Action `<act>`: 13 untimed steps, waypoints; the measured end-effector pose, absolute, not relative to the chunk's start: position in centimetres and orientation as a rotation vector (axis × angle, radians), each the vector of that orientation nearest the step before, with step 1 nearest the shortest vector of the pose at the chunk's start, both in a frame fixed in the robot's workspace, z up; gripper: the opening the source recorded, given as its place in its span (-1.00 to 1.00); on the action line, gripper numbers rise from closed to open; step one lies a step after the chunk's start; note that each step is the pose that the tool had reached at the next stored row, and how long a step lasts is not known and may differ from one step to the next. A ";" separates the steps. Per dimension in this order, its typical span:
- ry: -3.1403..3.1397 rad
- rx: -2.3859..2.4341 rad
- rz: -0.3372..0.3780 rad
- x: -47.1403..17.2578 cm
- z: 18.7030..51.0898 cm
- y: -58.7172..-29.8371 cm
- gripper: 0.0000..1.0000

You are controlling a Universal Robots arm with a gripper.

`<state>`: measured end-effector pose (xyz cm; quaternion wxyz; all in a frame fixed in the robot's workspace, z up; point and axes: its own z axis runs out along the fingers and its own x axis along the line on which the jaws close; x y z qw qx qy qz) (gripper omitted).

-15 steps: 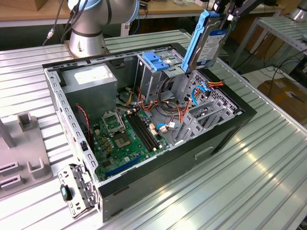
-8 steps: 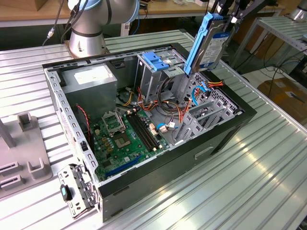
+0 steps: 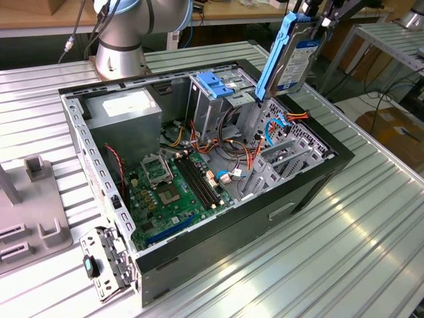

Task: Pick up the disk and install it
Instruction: 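Pick up the disk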

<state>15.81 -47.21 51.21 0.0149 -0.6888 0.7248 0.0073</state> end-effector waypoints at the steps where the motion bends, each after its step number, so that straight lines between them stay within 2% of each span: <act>1: 2.256 -2.144 0.023 15.8 51.5 -47.2 -0.30; 13: 2.256 -2.144 0.023 15.8 53.5 -47.2 -0.30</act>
